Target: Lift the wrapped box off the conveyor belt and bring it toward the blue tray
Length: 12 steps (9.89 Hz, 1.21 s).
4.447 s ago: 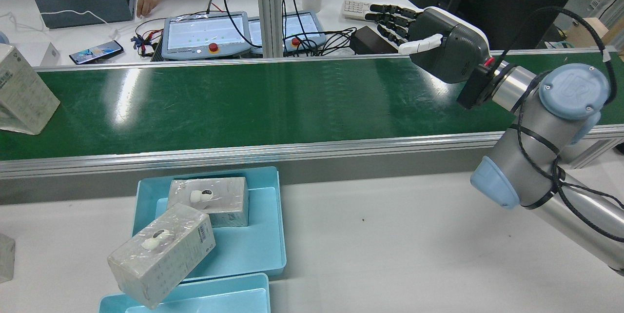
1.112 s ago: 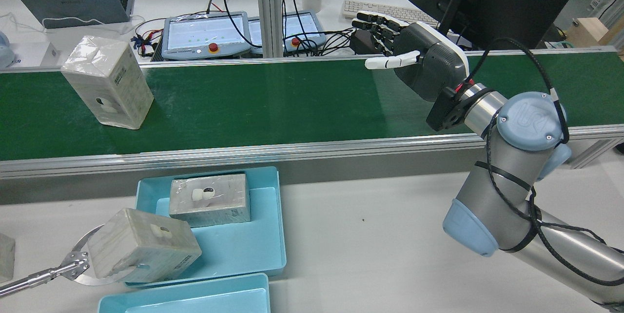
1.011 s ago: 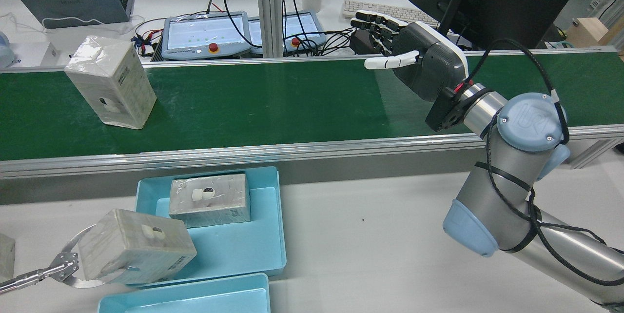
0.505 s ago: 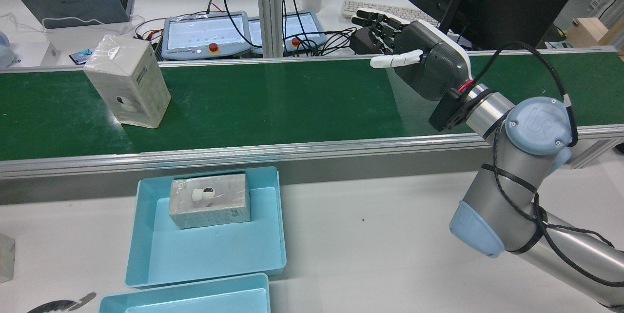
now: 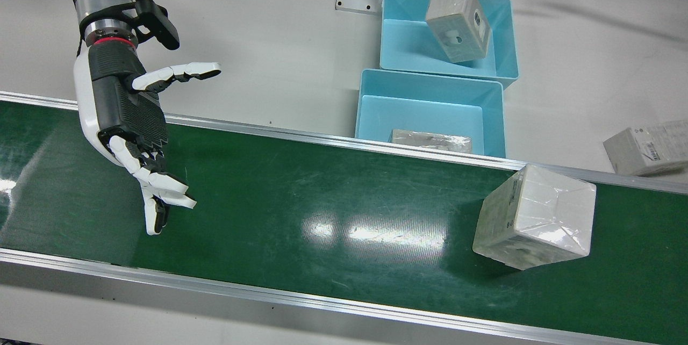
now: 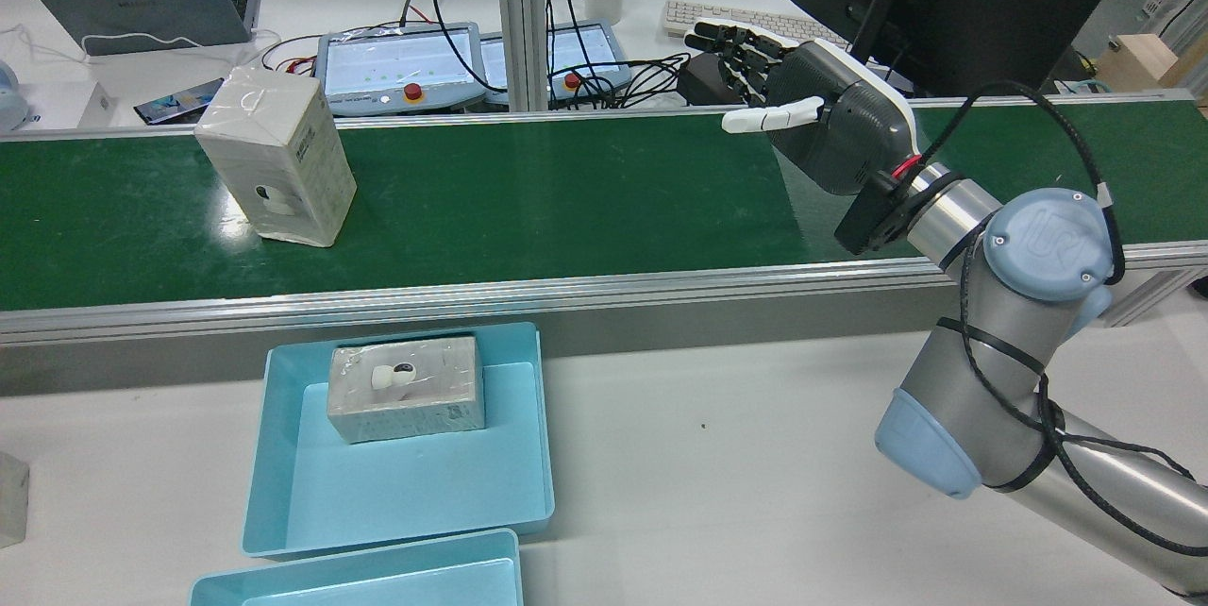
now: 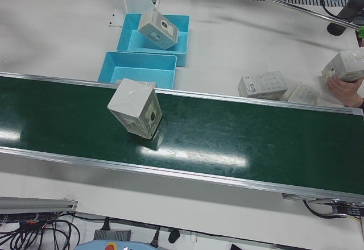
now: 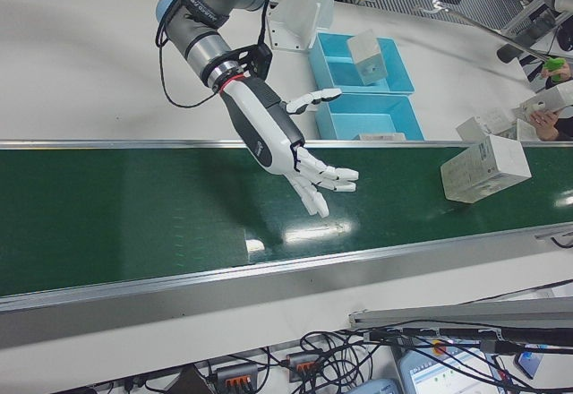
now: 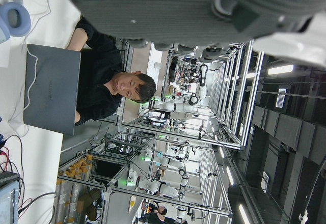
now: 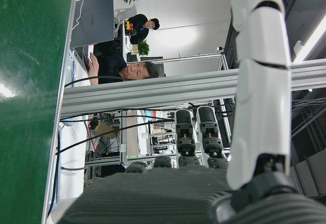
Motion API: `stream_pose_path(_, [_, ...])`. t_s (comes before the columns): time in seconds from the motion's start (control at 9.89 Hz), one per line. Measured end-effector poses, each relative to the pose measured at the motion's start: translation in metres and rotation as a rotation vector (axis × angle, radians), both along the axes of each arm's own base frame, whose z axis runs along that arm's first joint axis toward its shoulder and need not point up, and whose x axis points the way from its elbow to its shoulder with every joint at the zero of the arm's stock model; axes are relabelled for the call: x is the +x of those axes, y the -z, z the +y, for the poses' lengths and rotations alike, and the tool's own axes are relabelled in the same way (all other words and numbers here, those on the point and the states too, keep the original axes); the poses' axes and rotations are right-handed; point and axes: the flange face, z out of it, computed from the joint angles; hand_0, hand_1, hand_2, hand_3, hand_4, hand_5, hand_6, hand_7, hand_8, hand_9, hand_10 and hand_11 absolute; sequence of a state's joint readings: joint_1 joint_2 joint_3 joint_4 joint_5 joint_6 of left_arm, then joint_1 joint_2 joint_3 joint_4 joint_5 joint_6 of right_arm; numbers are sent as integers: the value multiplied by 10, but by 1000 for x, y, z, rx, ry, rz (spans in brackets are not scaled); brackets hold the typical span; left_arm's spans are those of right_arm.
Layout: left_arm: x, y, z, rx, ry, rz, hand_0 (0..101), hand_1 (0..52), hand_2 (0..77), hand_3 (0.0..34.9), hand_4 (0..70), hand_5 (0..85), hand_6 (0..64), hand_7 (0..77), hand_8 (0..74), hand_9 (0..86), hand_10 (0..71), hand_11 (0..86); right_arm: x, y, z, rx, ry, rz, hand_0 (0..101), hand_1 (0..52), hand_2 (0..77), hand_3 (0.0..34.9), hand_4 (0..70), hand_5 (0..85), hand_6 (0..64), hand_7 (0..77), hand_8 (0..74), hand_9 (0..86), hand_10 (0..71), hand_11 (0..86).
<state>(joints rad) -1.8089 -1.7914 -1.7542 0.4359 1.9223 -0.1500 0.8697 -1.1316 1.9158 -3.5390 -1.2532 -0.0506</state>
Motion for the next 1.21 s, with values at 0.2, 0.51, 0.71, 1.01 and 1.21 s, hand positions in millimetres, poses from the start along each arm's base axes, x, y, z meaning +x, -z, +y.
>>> stream_pose_path(0.2, [0, 0, 0, 0, 0, 0, 0, 0, 11, 0, 0, 11, 0, 5, 5, 0, 5, 0, 0, -1, 0, -1, 0, 1, 485, 142, 125, 1, 158, 180, 55, 175, 0, 22, 0, 16])
stream_pose_path(0.51, [0, 0, 0, 0, 0, 0, 0, 0, 11, 0, 0, 11, 0, 5, 5, 0, 5, 5, 0, -1, 0, -2, 0, 2, 483, 153, 114, 1, 158, 169, 55, 175, 0, 22, 0, 16])
stream_pose_path(0.71, [0, 0, 0, 0, 0, 0, 0, 0, 11, 0, 0, 11, 0, 5, 5, 5, 5, 5, 3, 1, 0, 3, -4, -5, 484, 153, 114, 2, 158, 169, 55, 175, 0, 22, 0, 16])
stream_pose_path(1.01, [0, 0, 0, 0, 0, 0, 0, 0, 11, 0, 0, 11, 0, 5, 5, 5, 5, 0, 8, 0, 2, 4, -6, -8, 484, 147, 114, 0, 158, 175, 55, 175, 0, 22, 0, 16])
stream_pose_path(1.21, [0, 0, 0, 0, 0, 0, 0, 0, 11, 0, 0, 11, 0, 5, 5, 5, 5, 0, 9, 0, 3, 4, -6, -8, 484, 153, 114, 0, 158, 175, 55, 175, 0, 22, 0, 16])
